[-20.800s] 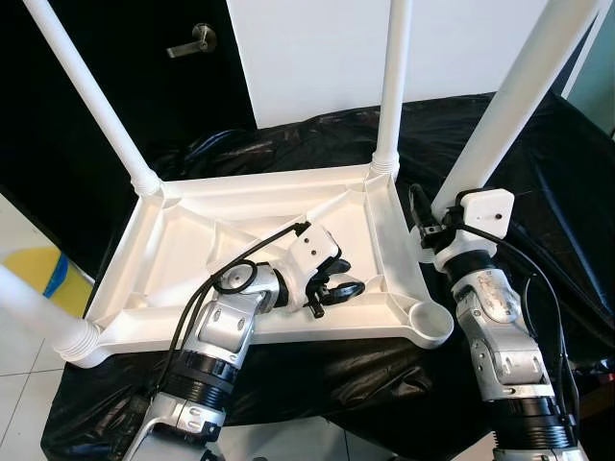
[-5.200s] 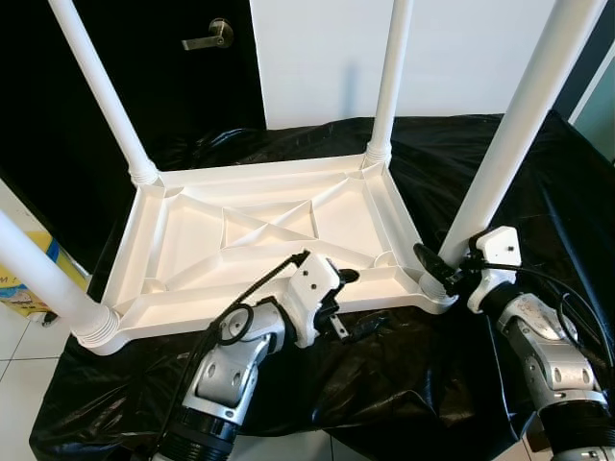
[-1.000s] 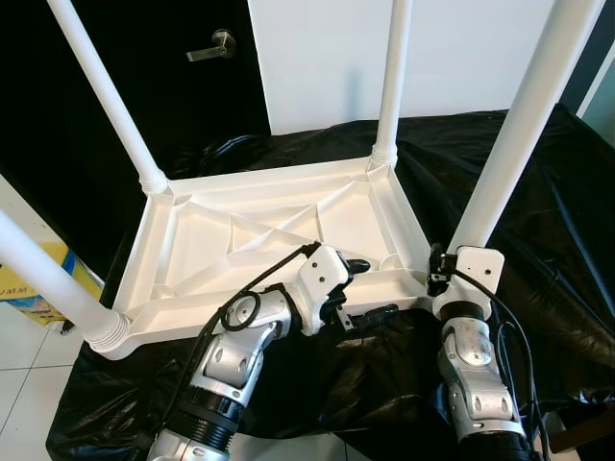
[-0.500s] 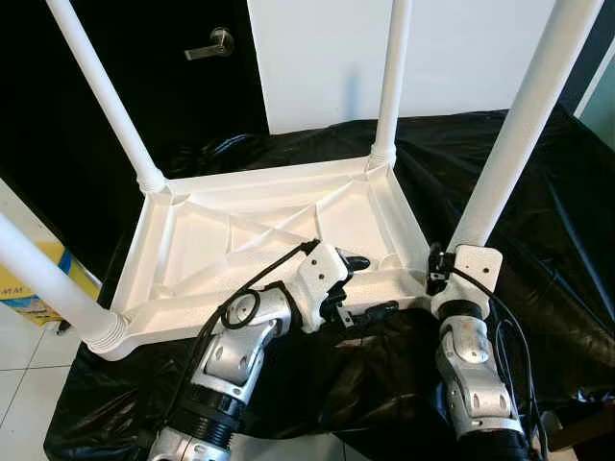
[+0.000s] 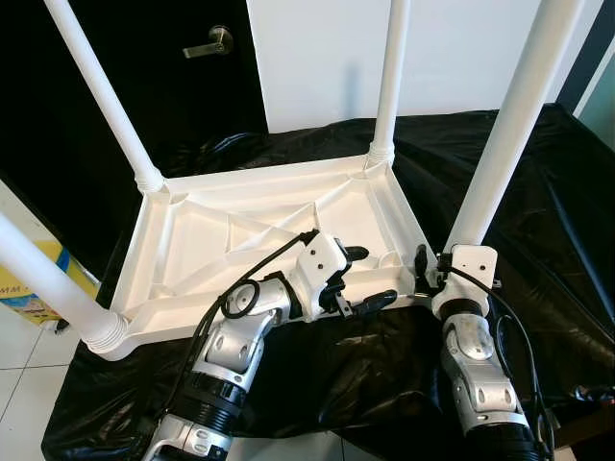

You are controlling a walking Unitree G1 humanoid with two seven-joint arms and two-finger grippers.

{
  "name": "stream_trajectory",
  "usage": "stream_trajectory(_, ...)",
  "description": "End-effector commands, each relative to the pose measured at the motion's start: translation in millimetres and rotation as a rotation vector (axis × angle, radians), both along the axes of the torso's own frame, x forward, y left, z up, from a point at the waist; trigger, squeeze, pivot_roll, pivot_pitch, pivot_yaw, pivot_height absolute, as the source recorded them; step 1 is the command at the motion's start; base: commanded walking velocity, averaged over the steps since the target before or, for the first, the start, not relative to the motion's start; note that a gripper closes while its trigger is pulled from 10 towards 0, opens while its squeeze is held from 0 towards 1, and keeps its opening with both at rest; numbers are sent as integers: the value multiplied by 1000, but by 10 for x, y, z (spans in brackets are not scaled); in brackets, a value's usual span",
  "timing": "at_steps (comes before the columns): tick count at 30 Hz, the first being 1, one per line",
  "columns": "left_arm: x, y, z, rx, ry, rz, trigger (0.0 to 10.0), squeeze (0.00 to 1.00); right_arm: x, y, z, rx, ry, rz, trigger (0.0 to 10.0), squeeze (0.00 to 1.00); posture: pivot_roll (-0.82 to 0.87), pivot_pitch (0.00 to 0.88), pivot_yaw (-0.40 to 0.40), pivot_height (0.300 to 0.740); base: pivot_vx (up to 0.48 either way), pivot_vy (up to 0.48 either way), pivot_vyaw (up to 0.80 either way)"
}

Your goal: Building children table

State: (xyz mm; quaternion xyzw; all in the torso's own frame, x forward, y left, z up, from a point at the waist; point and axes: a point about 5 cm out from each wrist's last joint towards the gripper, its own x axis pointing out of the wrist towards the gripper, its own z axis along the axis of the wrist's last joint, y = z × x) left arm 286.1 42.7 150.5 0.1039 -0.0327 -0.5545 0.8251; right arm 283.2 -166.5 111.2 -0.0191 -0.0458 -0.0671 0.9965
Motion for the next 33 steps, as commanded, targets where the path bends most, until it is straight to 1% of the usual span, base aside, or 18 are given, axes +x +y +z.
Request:
stream_trajectory(1, 63, 36, 4, -13, -17, 103, 10000, 0, -2, 10, 5, 10, -23, 60, 10000, 0, -120, 0, 39, 740, 0, 0, 0)
stream_trajectory(3, 60, 34, -12, -13, -2, 91, 10000, 0, 1, 10, 20, 25, -40, 152, 10000, 0, -121, 0, 38, 740, 0, 0, 0)
stream_trajectory(4, 60, 34, -12, -13, -2, 91, 10000, 0, 1, 10, 20, 25, -40, 152, 10000, 0, -121, 0, 38, 740, 0, 0, 0)
stream_trajectory(6, 57, 35, -25, -10, 2, 81, 10000, 0, 4, 19, 27, 28, -44, 203, 10000, 0, -123, 0, 38, 740, 0, 0, 0)
stream_trajectory(9, 59, 36, -63, 6, 20, 67, 10000, 0, 22, -32, 51, -15, -37, 395, 10000, 0, -122, 0, 47, 740, 0, 0, 0)
stream_trajectory(12, 59, 37, -68, 8, 22, 65, 10000, 0, 27, -52, 50, -22, -30, 424, 10000, 0, -123, 0, 49, 740, 0, 0, 0)
stream_trajectory(13, 61, 37, -68, 9, 20, 64, 10000, 0, 36, -84, 49, -48, -21, 457, 10000, 0, -123, 0, 50, 740, 0, 0, 0)
stream_trajectory(14, 61, 37, -68, 9, 20, 64, 10000, 0, 36, -84, 49, -48, -21, 457, 10000, 0, -123, 0, 50, 740, 0, 0, 0)
stream_trajectory(15, 64, 40, -67, 13, 19, 63, 10000, 0, 55, -142, 46, -77, -3, 498, 10000, 0, -121, 0, 54, 740, 0, 0, 0)
stream_trajectory(16, 64, 40, -67, 13, 19, 63, 10000, 0, 55, -142, 46, -77, -3, 498, 10000, 0, -121, 0, 54, 740, 0, 0, 0)
stream_trajectory(17, 68, 45, -64, 14, 18, 62, 10000, 0, 73, -200, 48, -110, 13, 528, 10000, 0, -123, 0, 58, 740, 0, 0, 0)
stream_trajectory(18, 68, 45, -64, 14, 18, 62, 10000, 0, 73, -200, 48, -110, 13, 528, 10000, 0, -123, 0, 58, 740, 0, 0, 0)
stream_trajectory(19, 72, 52, -63, 18, 17, 61, 10000, 0, 85, -247, 50, -135, 25, 559, 10000, 0, -122, 0, 58, 740, 0, 0, 0)
stream_trajectory(20, 74, 57, -63, 20, 16, 61, 10000, 0, 91, -281, 46, -144, 36, 577, 5804, 0, -121, 0, 58, 740, 0, 0, 0)
stream_trajectory(21, 75, 59, -64, 21, 16, 62, 10000, 0, 93, -300, 42, -145, 41, 591, 1255, 0, -121, 0, 58, 740, 0, 0, 0)
stream_trajectory(22, 75, 59, -64, 21, 16, 62, 10000, 0, 93, -300, 42, -145, 41, 591, 1255, 0, -121, 0, 58, 740, 0, 0, 0)
stream_trajectory(23, 75, 60, -65, 22, 15, 62, 10000, 0, 93, -313, 32, -153, 46, 597, 0, 0, -120, 0, 59, 740, 0, 0, 0)
stream_trajectory(33, 65, 62, -67, 19, 14, 65, 10000, 0, 31, -325, -85, -149, 84, 629, 0, 0, -123, 0, 57, 740, 0, 0, 0)
